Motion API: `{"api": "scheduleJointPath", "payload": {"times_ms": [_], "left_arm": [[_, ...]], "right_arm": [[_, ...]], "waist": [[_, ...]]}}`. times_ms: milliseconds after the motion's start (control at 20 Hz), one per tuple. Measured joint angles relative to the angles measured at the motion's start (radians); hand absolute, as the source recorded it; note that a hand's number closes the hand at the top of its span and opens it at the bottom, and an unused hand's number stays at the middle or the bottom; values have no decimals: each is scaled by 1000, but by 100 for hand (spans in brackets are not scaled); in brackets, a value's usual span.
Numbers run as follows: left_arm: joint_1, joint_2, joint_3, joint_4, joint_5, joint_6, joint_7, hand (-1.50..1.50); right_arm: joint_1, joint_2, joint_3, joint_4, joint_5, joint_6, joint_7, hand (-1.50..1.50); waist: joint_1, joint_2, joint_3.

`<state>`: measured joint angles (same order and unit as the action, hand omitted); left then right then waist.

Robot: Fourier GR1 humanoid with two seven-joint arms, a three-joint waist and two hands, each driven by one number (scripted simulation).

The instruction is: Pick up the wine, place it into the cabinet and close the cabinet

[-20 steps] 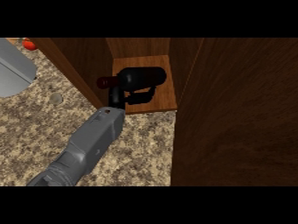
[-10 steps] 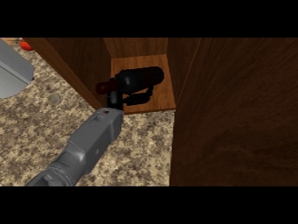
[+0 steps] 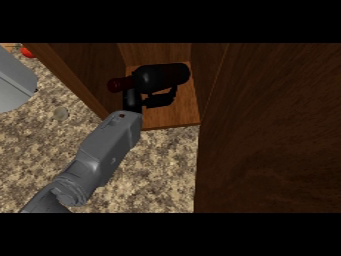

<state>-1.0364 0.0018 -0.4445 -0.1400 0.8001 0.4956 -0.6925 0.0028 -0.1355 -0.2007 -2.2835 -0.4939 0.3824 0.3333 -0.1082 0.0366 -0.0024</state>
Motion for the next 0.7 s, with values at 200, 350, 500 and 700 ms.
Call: {"api": "scheduleJointPath", "payload": {"times_ms": [200,350,500,700], "left_arm": [[-42,-1,11,23,1,0,7,150],[-73,1,17,52,-3,-1,14,150],[-97,3,19,77,-10,3,16,150],[-132,11,24,100,-14,16,23,150]], "right_arm": [[3,6,5,-3,10,-5,0,-150],[11,8,1,-3,7,3,-10,-150],[10,8,-8,4,2,4,-17,-150],[17,1,-7,-2,-12,15,-13,-150]], "waist": [[2,0,0],[3,1,1],[2,3,1],[-1,4,1]]}}
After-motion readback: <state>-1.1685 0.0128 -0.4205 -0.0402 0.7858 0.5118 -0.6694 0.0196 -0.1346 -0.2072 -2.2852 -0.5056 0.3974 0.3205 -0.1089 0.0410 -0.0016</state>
